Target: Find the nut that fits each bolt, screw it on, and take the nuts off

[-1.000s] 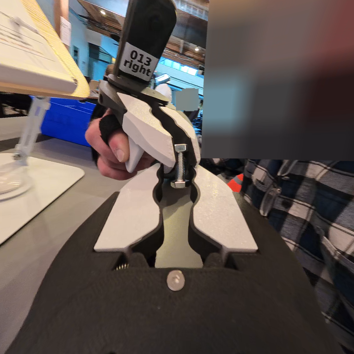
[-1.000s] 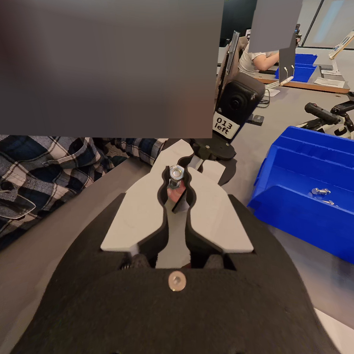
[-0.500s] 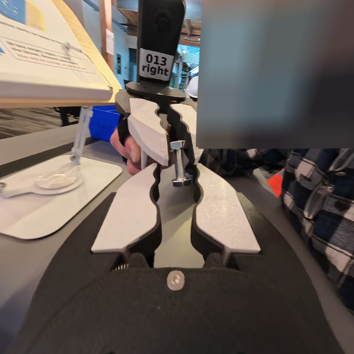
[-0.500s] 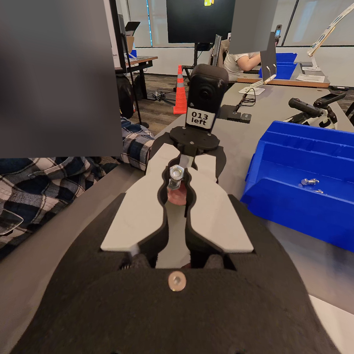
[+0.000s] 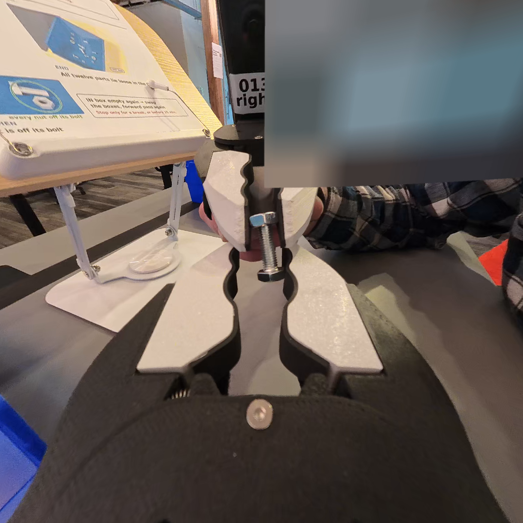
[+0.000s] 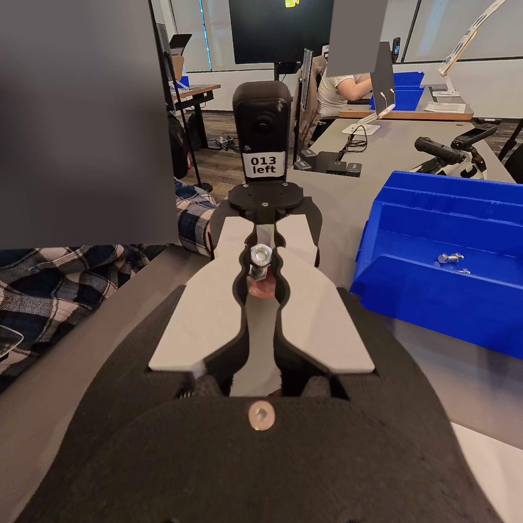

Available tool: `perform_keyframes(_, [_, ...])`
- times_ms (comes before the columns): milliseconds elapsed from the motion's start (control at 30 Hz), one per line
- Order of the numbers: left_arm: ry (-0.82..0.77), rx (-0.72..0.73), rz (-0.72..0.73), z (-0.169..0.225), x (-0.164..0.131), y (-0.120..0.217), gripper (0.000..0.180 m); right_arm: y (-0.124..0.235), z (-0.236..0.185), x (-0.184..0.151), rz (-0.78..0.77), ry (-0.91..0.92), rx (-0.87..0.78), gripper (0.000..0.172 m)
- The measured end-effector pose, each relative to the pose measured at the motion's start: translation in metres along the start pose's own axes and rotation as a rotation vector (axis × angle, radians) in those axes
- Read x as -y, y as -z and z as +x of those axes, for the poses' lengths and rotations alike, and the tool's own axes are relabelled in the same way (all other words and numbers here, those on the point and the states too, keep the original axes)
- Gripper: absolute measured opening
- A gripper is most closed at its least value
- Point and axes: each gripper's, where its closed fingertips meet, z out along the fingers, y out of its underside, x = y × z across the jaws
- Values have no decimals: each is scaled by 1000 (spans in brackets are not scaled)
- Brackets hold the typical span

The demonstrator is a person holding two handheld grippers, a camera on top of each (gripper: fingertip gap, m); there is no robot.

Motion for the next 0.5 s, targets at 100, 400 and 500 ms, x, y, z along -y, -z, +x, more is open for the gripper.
perform_keyframes(100, [-3,3,18,0,4,3,24,0,1,0,-4,2,-5,15])
perform_keyframes(400, [-8,-6,23,1,5,2,11,1,3,1,6,-5,-20,15])
perform_keyframes(500, [8,-24,27,4,6,4,10,1,2,0,12,-4,-16,15])
